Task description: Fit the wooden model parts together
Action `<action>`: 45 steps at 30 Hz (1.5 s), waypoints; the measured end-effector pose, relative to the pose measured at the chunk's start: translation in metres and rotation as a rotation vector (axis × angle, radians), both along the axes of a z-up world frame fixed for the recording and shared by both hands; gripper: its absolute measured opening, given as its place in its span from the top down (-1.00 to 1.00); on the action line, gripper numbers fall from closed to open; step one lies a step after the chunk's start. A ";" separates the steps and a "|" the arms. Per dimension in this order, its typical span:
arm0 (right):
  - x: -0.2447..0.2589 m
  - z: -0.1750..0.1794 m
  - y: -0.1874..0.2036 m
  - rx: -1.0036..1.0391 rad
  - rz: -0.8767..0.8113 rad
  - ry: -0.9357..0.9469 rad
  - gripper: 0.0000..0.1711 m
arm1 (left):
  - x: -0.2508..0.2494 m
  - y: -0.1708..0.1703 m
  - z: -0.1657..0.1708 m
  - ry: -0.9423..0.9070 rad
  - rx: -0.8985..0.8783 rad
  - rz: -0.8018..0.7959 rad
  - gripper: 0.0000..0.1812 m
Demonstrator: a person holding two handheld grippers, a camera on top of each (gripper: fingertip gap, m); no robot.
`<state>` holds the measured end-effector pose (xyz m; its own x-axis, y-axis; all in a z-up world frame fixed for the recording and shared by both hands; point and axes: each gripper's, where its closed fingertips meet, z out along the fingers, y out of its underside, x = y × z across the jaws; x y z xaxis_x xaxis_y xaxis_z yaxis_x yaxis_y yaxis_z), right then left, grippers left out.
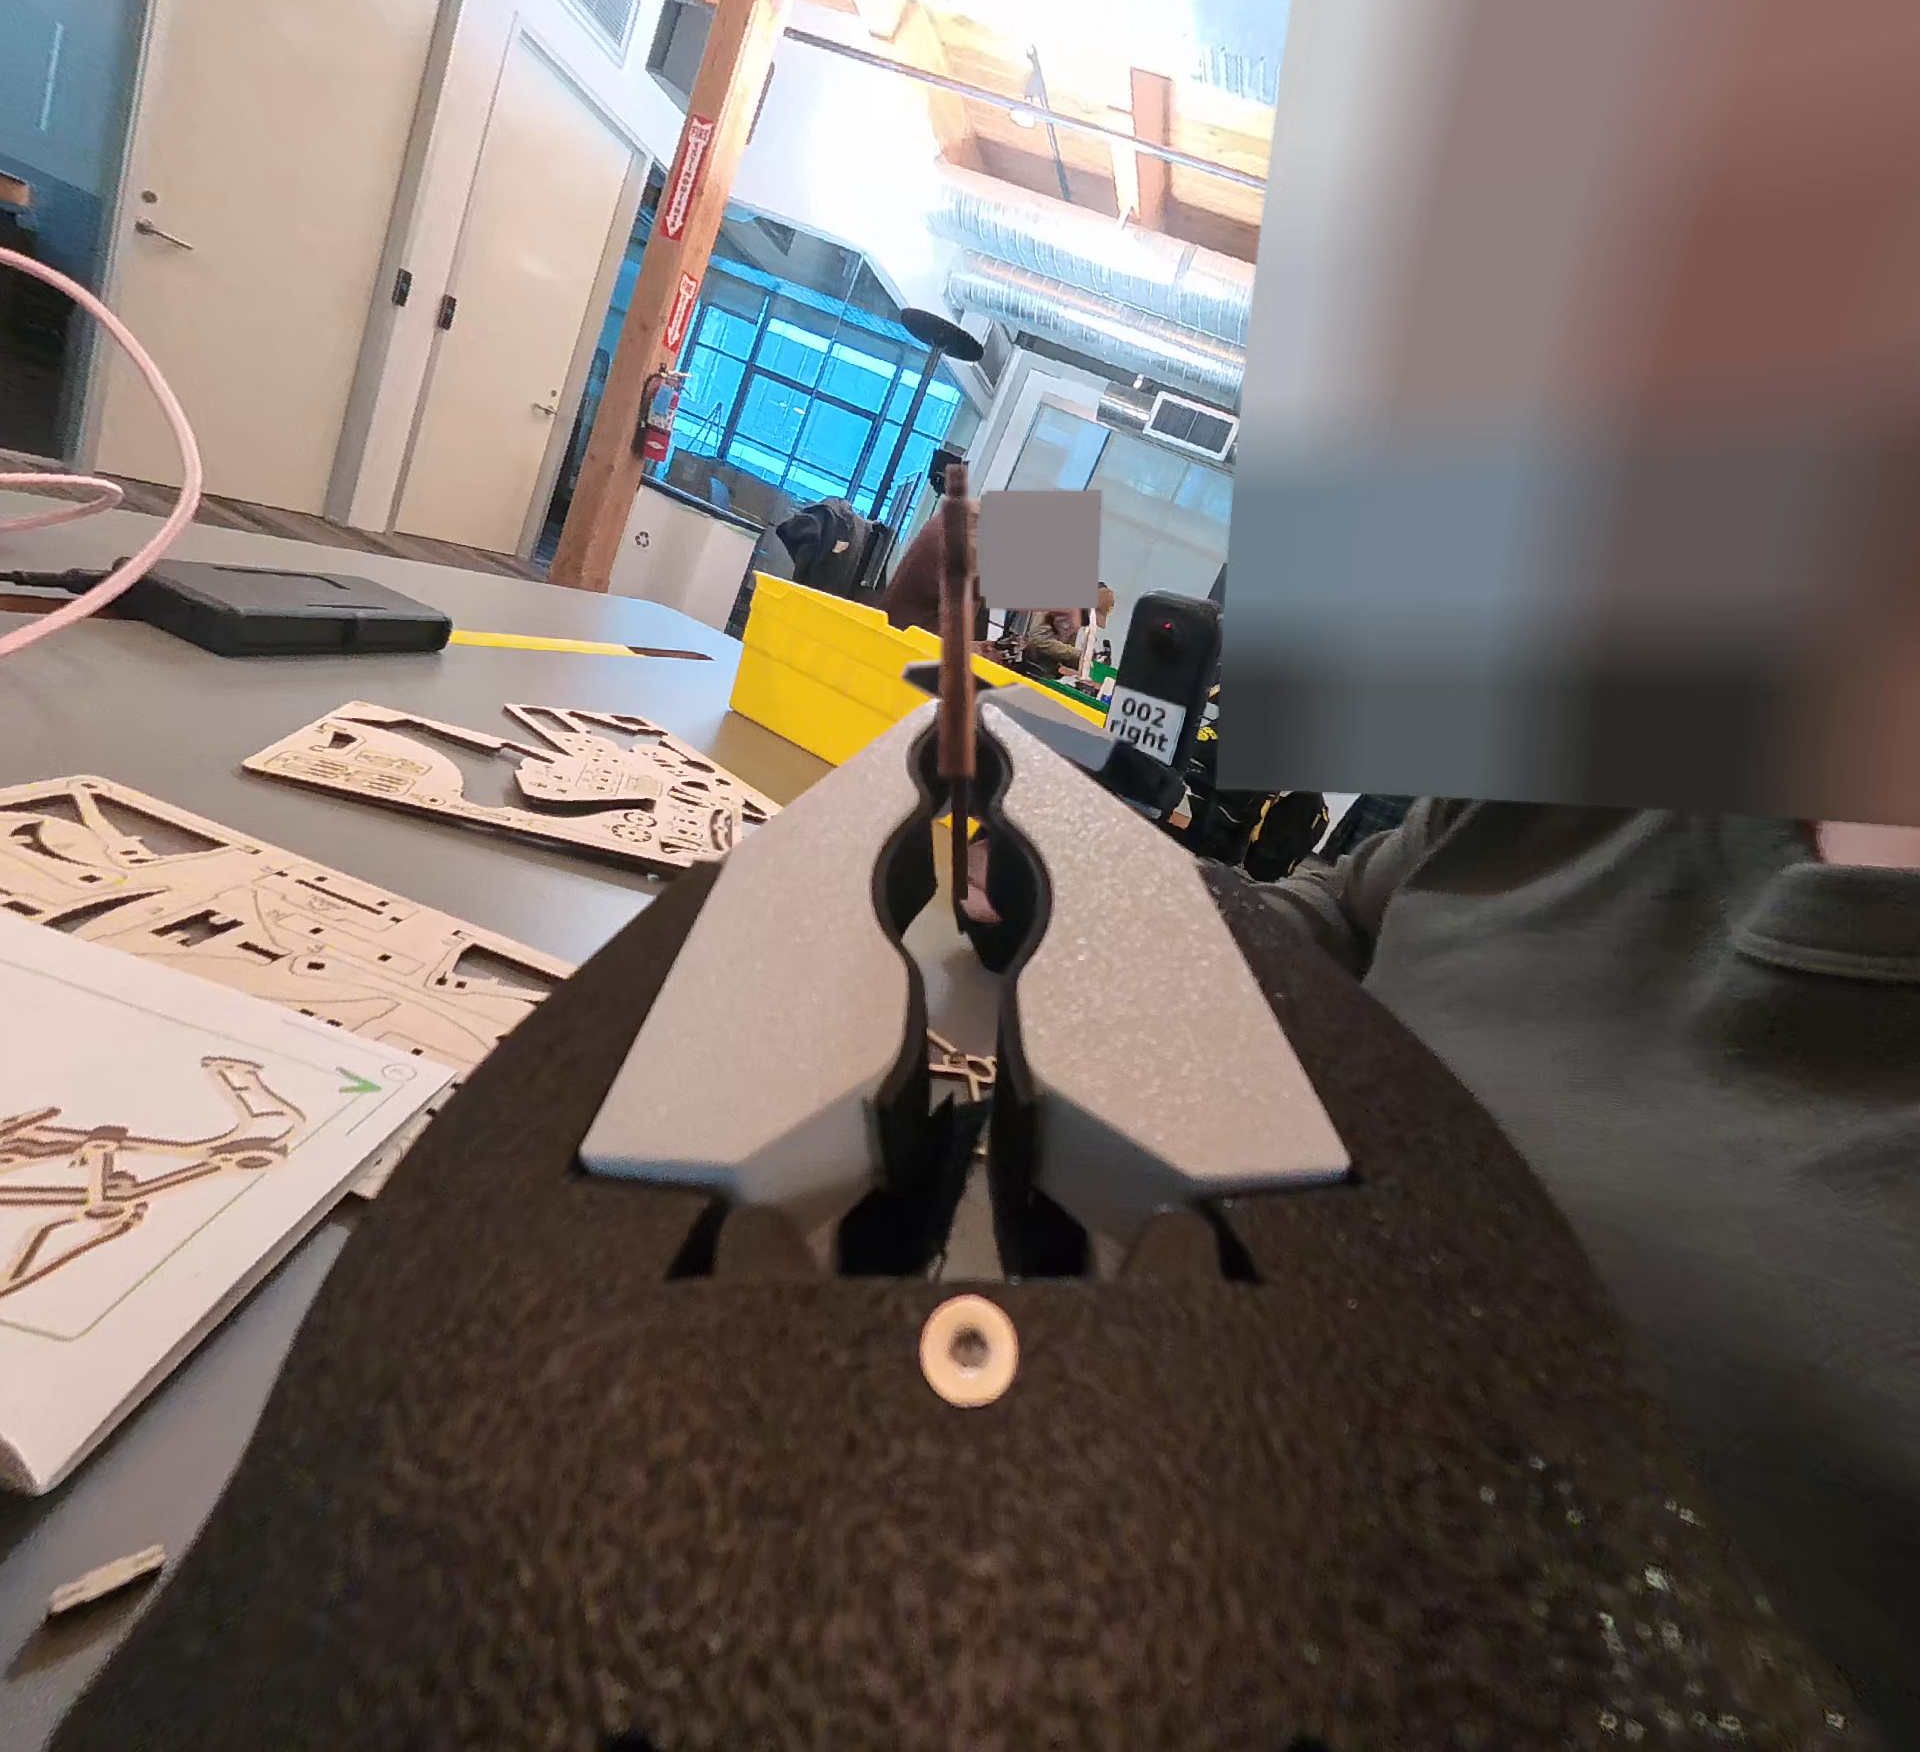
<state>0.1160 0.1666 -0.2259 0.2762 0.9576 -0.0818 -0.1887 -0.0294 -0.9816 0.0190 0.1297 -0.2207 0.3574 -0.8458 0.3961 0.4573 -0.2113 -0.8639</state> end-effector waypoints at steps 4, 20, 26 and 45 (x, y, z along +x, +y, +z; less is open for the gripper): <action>-0.019 -0.016 -0.006 -0.012 0.078 -0.152 0.67 | 0.001 0.001 -0.001 0.014 -0.004 0.009 1.00; -0.071 -0.111 -0.032 -0.281 0.030 -0.967 0.69 | -0.013 0.003 0.001 0.064 0.068 0.073 1.00; -0.071 -0.115 -0.031 -0.261 -0.078 -0.994 0.81 | -0.016 0.001 0.002 0.051 0.059 0.059 1.00; 0.076 -0.085 -0.046 -0.679 0.347 -1.554 0.86 | -0.014 -0.002 0.002 0.061 0.068 0.050 1.00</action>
<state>0.1917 0.1205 -0.3104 0.2869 0.8948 -0.3420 0.9496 -0.3128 -0.0219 0.0047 0.1277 -0.2192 0.4212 -0.8506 0.3147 0.4116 -0.1299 -0.9020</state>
